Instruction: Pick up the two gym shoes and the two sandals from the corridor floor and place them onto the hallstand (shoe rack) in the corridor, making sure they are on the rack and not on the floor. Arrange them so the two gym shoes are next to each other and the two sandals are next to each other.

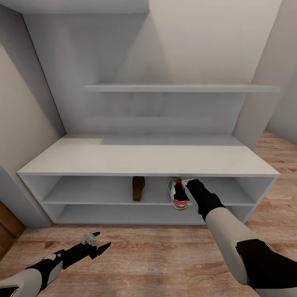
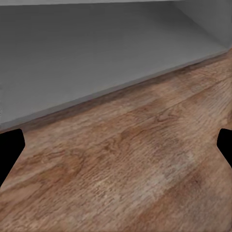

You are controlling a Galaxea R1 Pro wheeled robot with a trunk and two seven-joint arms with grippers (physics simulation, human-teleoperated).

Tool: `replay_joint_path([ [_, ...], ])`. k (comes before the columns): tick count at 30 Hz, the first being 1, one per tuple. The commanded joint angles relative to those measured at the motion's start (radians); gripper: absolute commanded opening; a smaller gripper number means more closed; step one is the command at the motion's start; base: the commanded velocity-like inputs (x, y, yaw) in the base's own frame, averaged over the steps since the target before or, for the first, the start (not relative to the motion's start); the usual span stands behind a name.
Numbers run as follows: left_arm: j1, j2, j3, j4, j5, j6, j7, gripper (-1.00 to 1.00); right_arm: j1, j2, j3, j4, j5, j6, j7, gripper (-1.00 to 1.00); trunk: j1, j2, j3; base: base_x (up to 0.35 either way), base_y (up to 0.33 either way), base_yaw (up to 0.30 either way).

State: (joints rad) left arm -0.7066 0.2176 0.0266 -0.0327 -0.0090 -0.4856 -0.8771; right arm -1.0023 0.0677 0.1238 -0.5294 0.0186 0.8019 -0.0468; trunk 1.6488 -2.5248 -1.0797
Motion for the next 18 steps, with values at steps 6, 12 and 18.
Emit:
replay_joint_path([
  [6, -0.001, 0.0, 0.003, 0.0, -0.001, -0.002, -0.003, 1.0, 0.0, 0.0, 0.004, -0.001, 0.001, 0.005, -0.003, -1.0, 0.0, 0.0, -0.001, 0.02, 0.0, 0.0],
  [12, -0.001, 0.0, 0.003, 0.0, -0.001, -0.002, -0.003, 1.0, 0.0, 0.0, 0.004, -0.001, 0.001, 0.005, -0.003, -1.0, 0.0, 0.0, -0.001, 0.069, 0.0, 0.0],
  [18, -0.001, 0.0, 0.003, 0.0, -0.001, -0.002, -0.003, 1.0, -0.001, 0.0, 0.004, 0.0, 0.001, 0.005, -0.003, -1.0, 0.0, 0.0, -0.001, 0.014, 0.0, 0.0],
])
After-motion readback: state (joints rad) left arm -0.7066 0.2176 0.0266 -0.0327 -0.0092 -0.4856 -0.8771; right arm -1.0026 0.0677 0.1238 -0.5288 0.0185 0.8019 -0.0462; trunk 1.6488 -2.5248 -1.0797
